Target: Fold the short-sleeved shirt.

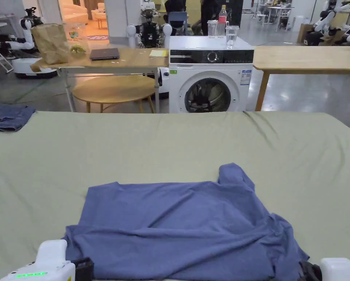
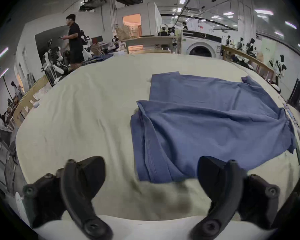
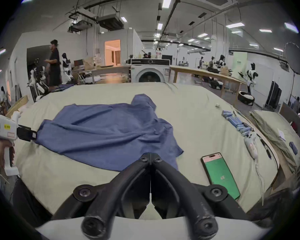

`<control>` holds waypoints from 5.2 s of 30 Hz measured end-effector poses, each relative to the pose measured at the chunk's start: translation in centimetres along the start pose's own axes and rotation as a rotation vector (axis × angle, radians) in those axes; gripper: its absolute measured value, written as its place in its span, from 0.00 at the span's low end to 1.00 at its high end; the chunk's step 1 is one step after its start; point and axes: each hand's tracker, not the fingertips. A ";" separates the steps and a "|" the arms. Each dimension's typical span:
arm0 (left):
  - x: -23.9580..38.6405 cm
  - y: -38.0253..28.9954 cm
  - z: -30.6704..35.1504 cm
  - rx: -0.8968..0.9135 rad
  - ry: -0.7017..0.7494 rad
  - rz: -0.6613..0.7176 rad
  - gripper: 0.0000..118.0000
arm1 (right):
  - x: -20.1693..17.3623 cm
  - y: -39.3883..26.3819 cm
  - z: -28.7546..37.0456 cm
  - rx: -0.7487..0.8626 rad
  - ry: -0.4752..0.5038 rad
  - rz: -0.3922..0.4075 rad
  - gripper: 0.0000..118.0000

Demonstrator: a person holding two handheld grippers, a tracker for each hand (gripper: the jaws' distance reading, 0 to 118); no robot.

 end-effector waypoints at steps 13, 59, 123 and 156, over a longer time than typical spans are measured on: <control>0.3 1.1 -1.1 -0.050 -0.071 -0.058 0.03 | 2.6 -0.2 -12.6 -0.299 0.056 -0.054 0.48; 3.0 -0.1 10.1 0.216 -0.118 -0.102 0.00 | -6.9 6.0 -1.3 0.025 0.128 0.083 0.00; -6.2 -10.6 11.3 0.045 -0.140 -0.002 0.01 | 2.0 -5.4 0.9 -0.143 0.163 -0.044 0.00; -9.5 -8.2 12.7 0.270 -0.286 0.324 1.00 | -7.8 2.4 5.1 0.200 0.178 0.007 0.00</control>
